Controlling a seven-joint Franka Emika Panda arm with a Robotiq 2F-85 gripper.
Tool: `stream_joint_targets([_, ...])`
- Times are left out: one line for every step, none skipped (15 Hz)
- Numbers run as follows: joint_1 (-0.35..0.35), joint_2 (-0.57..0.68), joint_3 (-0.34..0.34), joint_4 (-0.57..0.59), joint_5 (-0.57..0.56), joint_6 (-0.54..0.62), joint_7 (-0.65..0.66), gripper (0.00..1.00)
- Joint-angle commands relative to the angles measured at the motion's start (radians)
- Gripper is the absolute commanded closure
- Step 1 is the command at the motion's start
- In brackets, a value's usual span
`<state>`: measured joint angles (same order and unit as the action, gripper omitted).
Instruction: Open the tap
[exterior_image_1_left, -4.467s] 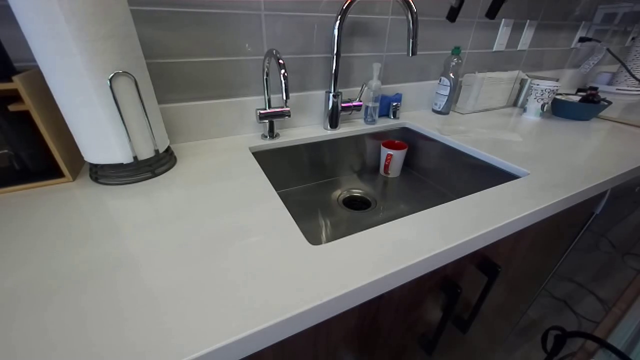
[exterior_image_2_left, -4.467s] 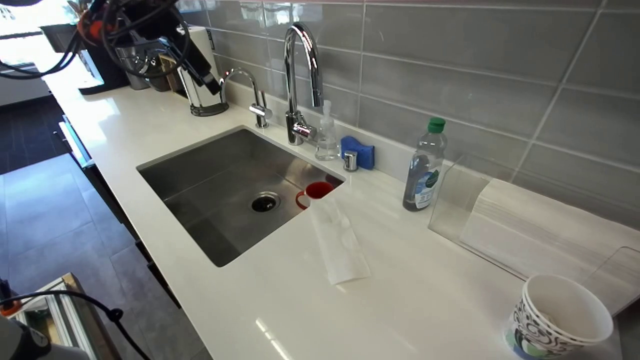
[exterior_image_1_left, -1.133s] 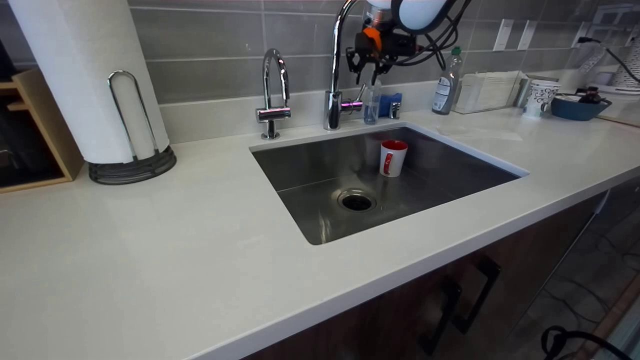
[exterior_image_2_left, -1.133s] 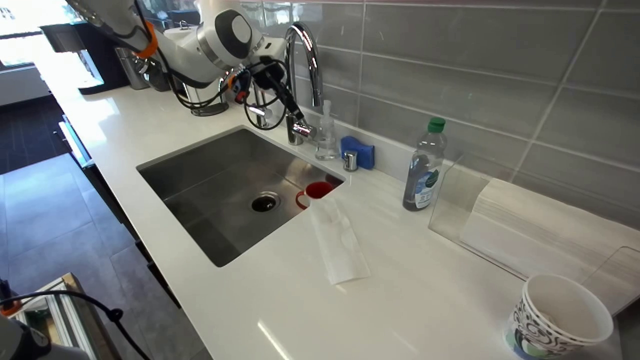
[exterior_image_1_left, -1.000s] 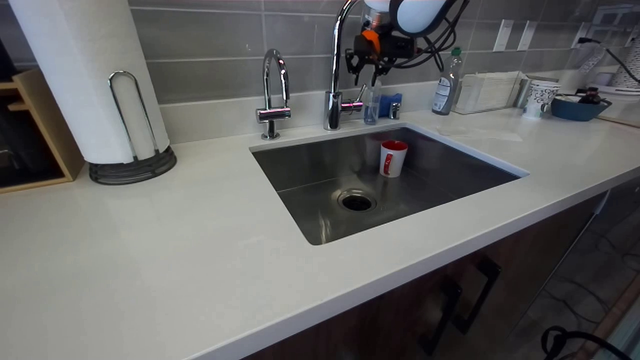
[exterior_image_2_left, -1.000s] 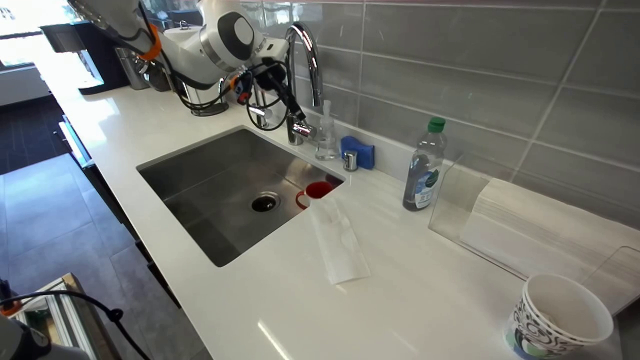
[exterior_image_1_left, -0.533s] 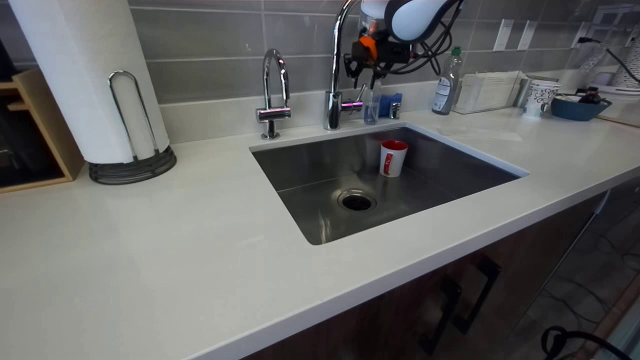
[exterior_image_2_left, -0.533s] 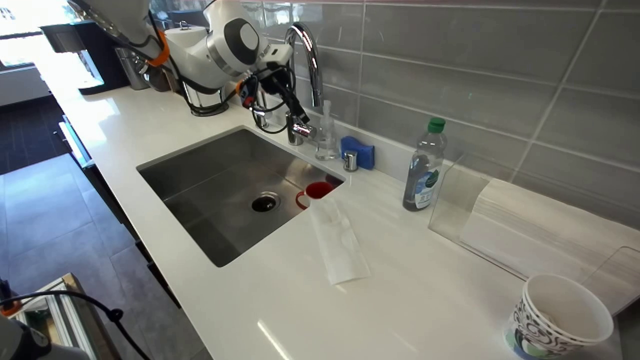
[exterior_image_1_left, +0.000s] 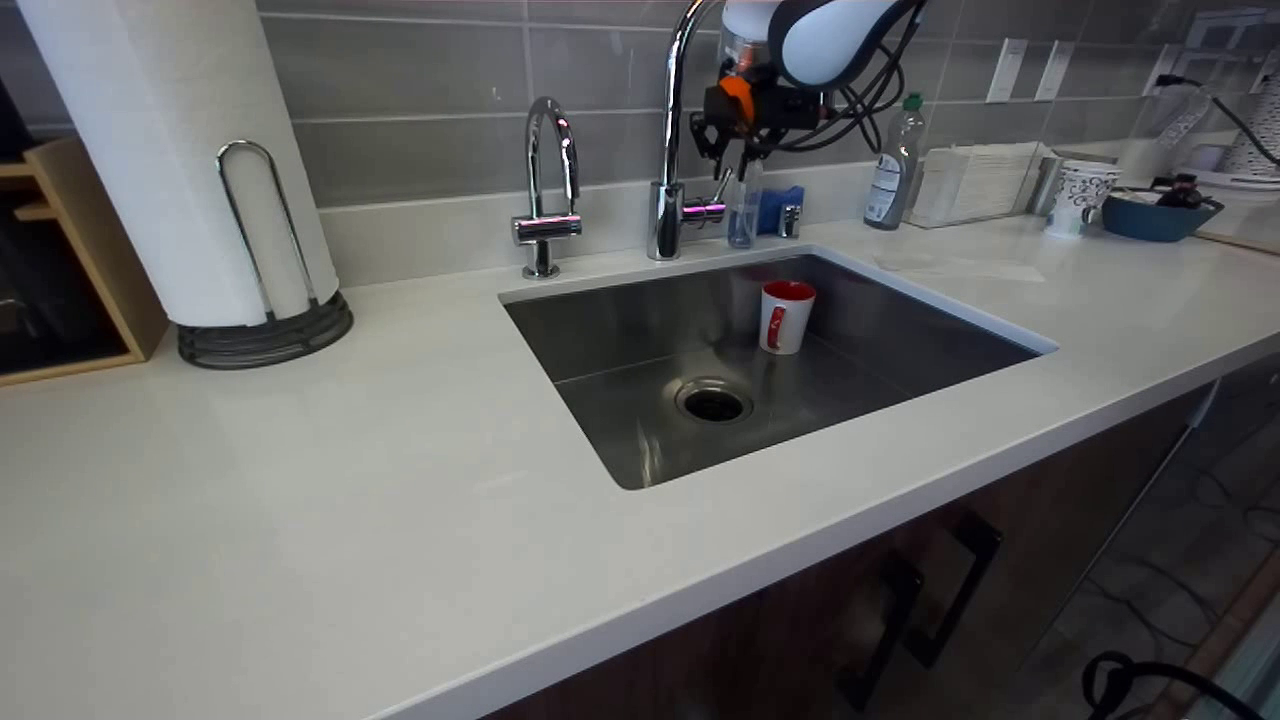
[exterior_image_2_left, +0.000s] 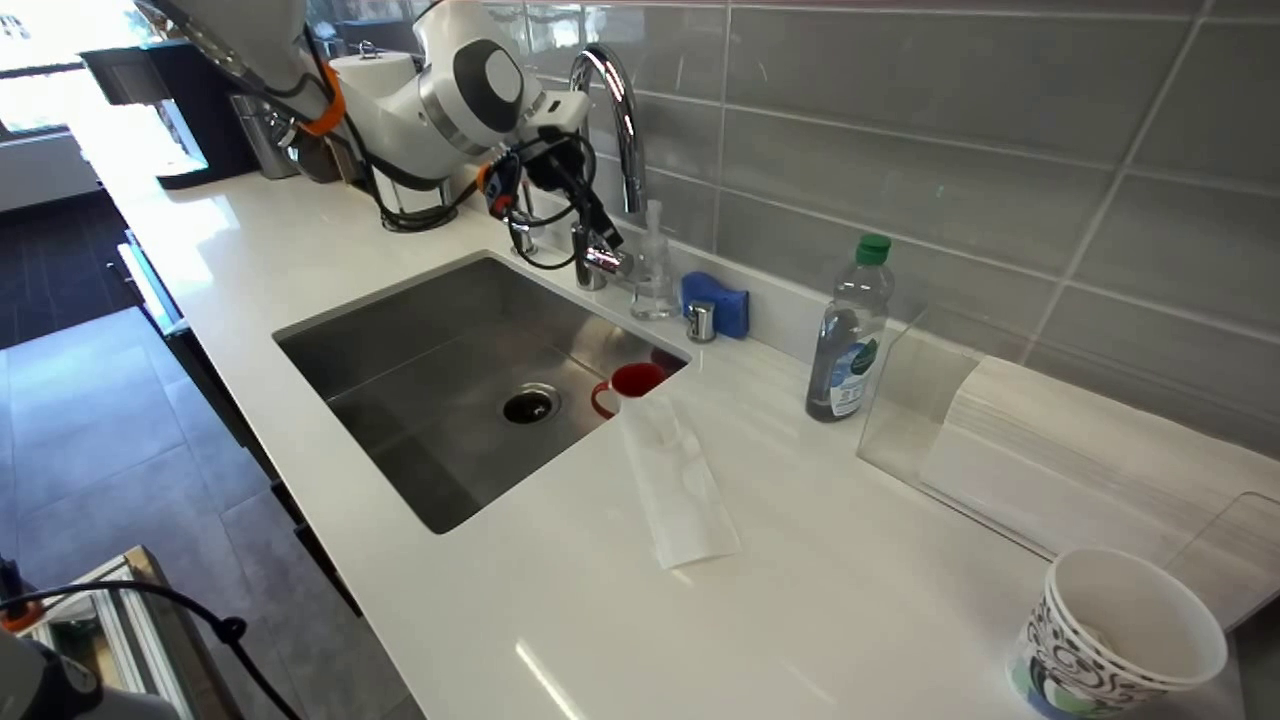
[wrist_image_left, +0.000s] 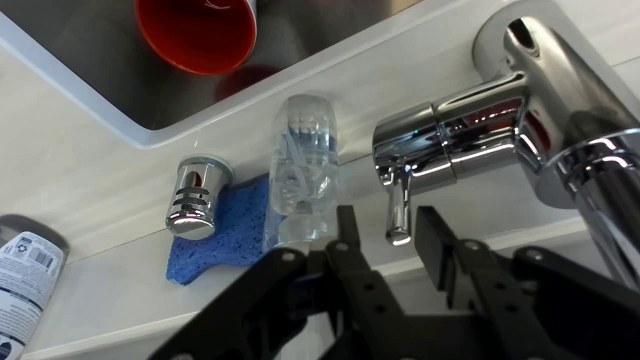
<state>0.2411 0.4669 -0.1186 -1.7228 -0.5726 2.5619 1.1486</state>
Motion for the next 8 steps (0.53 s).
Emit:
stream_joint_targets([0.004,0.008,-0.004,0.01,0.032,-0.012,-0.014,0.57])
stream_joint_targets([0.001,0.005,-0.001,0.005,0.036,-0.004,-0.02,0.56])
stream_joint_targets([0.0,0.004,0.0,0.003,0.038,0.0,-0.023,0.52])
stream_joint_targets([0.002,0.004,-0.002,0.004,0.037,-0.004,-0.022,0.54])
stream_joint_targets([0.0,0.002,0.002,0.003,0.042,-0.005,-0.03,0.53])
stream_joint_targets([0.001,0.002,0.002,0.003,0.043,-0.007,-0.033,0.54])
stream_joint_targets([0.0,0.001,0.004,0.001,0.045,-0.004,-0.041,0.53])
stream_joint_targets([-0.004,-0.001,0.01,-0.001,0.053,-0.003,-0.056,0.54])
